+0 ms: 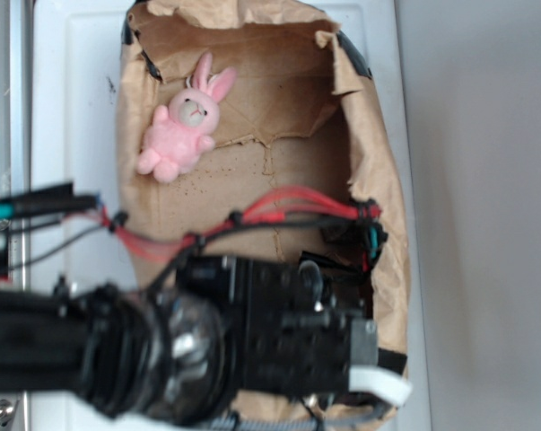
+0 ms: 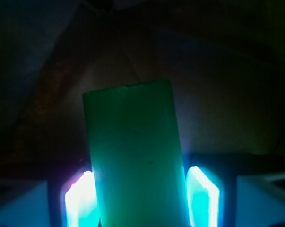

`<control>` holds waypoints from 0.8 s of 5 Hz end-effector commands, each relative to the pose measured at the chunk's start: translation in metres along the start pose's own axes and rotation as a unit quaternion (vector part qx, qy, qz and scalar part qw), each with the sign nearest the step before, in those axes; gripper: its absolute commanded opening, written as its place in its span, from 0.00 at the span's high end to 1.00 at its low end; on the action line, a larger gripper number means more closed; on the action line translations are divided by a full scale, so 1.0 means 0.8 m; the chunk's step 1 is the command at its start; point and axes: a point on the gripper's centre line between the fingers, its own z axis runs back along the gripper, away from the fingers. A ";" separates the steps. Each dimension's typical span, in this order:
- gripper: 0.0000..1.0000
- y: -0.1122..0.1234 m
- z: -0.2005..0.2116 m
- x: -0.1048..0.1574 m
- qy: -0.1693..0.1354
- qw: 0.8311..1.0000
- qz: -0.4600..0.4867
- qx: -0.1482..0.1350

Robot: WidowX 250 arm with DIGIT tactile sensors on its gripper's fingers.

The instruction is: Grab the green block.

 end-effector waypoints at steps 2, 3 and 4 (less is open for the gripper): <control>1.00 0.086 0.118 0.007 -0.068 0.990 0.127 0.010; 1.00 0.077 0.145 0.004 -0.086 0.984 0.150 0.048; 1.00 0.073 0.170 -0.003 -0.087 0.983 0.158 0.035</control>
